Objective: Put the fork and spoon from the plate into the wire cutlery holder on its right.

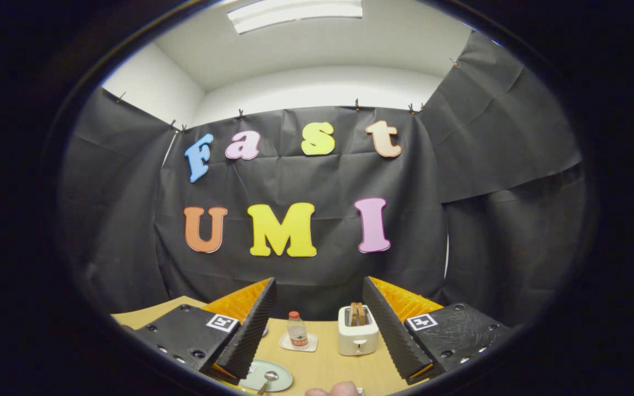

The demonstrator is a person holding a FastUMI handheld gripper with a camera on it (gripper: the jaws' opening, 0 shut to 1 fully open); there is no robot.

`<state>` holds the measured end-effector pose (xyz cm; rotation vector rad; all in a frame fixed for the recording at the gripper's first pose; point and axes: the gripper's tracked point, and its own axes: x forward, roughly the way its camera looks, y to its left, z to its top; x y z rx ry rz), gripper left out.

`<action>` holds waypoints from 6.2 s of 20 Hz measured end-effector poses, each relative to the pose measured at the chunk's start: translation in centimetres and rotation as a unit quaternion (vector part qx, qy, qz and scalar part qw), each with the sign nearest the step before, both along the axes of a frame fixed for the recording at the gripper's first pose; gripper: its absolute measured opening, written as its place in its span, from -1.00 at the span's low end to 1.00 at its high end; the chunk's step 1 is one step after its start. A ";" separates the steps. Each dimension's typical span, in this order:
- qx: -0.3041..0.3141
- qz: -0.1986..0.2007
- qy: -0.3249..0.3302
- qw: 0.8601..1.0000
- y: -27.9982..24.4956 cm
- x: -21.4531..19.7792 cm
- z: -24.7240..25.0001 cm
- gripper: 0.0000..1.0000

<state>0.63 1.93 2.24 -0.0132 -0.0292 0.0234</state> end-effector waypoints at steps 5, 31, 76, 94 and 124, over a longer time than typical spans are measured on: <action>0.000 0.003 0.005 1.000 0.6 -0.1 -0.3 0.90; -0.068 0.062 0.318 0.944 12.6 -0.3 -28.8 0.91; -0.028 -0.052 0.602 0.796 -6.4 -9.0 -29.2 -0.99; 0.016 -0.043 0.572 0.819 -4.6 -6.6 -29.9 -0.25; 0.003 -0.030 0.486 0.873 19.7 0.6 -44.2 0.90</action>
